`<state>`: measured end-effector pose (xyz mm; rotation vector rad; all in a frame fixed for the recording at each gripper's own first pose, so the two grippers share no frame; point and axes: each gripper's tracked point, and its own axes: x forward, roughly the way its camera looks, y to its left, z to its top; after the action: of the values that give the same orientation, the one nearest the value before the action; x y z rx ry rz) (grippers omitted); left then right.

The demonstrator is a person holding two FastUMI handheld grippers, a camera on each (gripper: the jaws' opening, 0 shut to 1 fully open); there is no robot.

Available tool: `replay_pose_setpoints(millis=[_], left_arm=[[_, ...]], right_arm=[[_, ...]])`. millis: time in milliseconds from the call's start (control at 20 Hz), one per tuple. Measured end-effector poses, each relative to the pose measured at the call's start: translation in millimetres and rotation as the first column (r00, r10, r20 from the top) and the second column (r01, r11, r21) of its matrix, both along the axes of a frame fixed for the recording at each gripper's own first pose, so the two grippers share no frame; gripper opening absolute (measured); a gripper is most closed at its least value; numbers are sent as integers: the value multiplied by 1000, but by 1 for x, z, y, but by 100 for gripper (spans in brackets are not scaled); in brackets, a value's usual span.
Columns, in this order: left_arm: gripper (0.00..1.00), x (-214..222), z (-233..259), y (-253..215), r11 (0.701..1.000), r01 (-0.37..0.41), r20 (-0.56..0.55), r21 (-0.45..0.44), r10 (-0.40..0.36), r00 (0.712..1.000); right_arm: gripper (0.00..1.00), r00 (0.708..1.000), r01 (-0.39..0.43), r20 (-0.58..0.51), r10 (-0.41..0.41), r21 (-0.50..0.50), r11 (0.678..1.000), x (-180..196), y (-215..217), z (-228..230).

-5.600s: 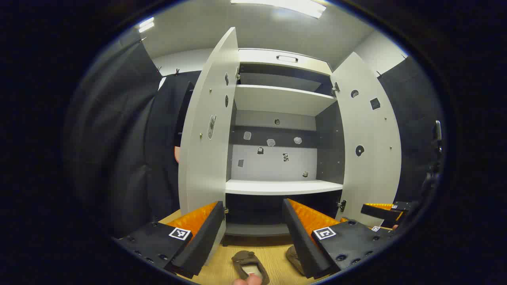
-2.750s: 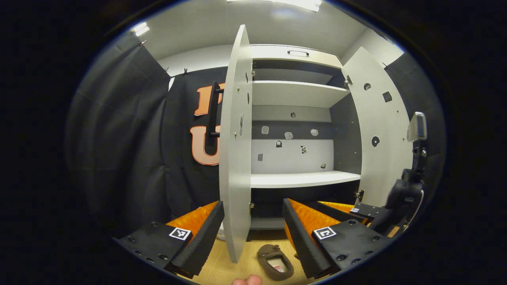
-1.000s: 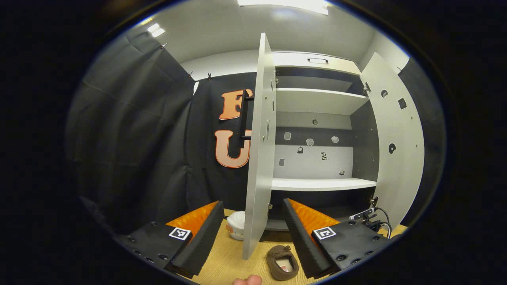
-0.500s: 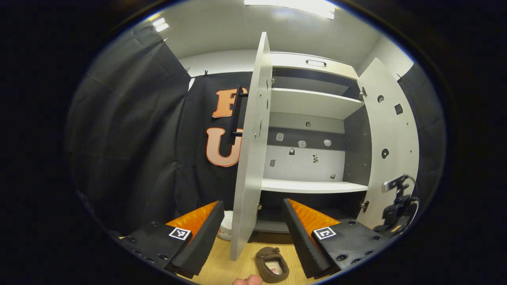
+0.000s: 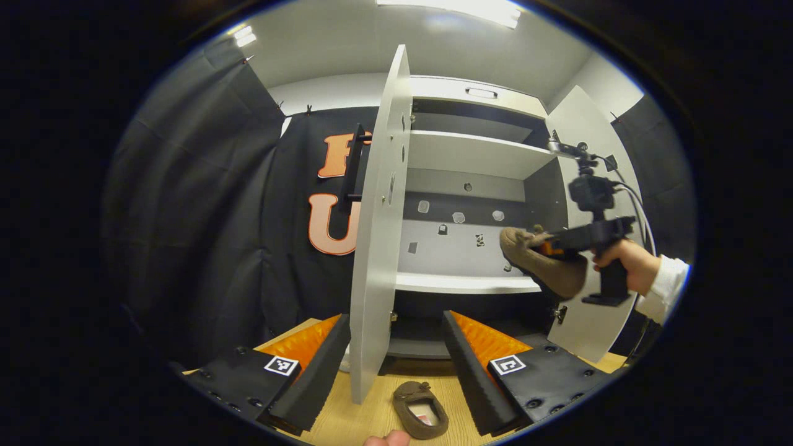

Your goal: Grab one shoe with the right hand and put it into the shoe cabinet, grab the other shoe with the left hand and put it into the shoe cabinet; then close the right door with the right hand and the left door with the left hand.

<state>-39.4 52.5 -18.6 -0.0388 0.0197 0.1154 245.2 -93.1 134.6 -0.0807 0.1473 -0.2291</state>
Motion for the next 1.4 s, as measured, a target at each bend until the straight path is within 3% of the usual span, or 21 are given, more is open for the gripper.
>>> replay_pose_setpoints(millis=[200,450,650,700,750,850,900,1000,1100,1200,1300,1350,1400], left_arm=[[96,-1,-6,-1,1000,13,-28,12,-13,1000],[96,-1,-19,7,1000,-13,-63,15,14,998],[96,2,-27,14,999,-29,-87,25,31,996],[96,4,-29,13,999,-26,-92,31,29,995],[96,5,-31,12,999,-23,-96,38,27,995],[96,6,-34,7,999,-10,-104,42,15,994],[97,7,-37,4,999,0,-108,37,4,994],[97,10,-41,-4,999,22,-118,25,-19,993],[94,10,-42,-11,999,40,-121,19,-37,992],[97,12,-45,-16,999,53,-124,8,-51,991],[96,14,-45,-22,998,68,-132,0,-67,989],[94,12,-43,-24,997,75,-126,9,-73,989],[97,12,-40,-24,997,75,-116,19,-73,991]], right_arm=[[8,995,50,-85,-45,61,997,98,-31,-13],[12,965,130,-237,-110,71,989,159,-68,-68],[26,946,137,-306,-111,65,988,153,-80,-89],[45,949,127,-298,-100,71,989,150,-79,-86],[45,952,115,-295,-85,86,990,146,-79,-84],[60,942,95,-332,-56,104,990,127,-81,-87],[74,940,88,-338,-45,115,990,119,-82,-86],[85,929,88,-370,-22,162,983,102,-81,-90],[89,920,88,-391,18,251,964,90,-73,-89],[91,934,118,-357,5,323,939,100,-71,-81],[91,933,121,-359,4,325,938,101,-66,-82],[91,938,102,-345,9,302,948,97,-62,-80],[91,946,83,-325,9,268,960,92,-61,-74]])
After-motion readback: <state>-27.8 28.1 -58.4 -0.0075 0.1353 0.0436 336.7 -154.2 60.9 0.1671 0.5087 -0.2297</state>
